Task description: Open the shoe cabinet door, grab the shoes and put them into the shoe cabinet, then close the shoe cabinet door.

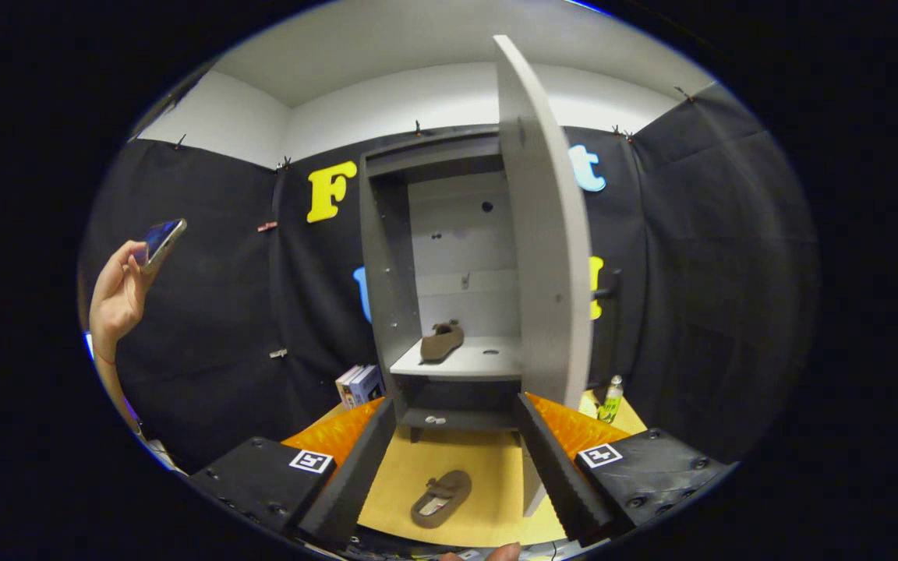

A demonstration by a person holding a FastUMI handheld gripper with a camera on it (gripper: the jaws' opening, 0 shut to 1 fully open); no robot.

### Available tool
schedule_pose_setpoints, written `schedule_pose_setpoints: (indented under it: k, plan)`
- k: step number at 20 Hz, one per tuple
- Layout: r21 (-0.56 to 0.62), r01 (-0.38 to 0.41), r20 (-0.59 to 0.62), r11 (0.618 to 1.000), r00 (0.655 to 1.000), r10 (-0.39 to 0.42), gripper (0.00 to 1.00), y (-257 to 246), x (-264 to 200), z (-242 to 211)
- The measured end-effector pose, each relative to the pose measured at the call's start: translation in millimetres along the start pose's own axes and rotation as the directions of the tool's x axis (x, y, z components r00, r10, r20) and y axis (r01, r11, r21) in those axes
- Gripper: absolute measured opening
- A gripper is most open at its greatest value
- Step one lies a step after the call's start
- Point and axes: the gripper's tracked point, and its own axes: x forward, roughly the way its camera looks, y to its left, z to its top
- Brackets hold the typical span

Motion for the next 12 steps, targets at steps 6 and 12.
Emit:
schedule_pose_setpoints:
  k: [6, 12]
  plan:
    - [0.084, 0.005, -0.26, 0.996, 0.966, 0.017, 0.99, 58, 64, -113]
    - [0.104, 0.068, -0.504, 0.992, 0.864, -0.006, 0.99, 80, 104, -251]
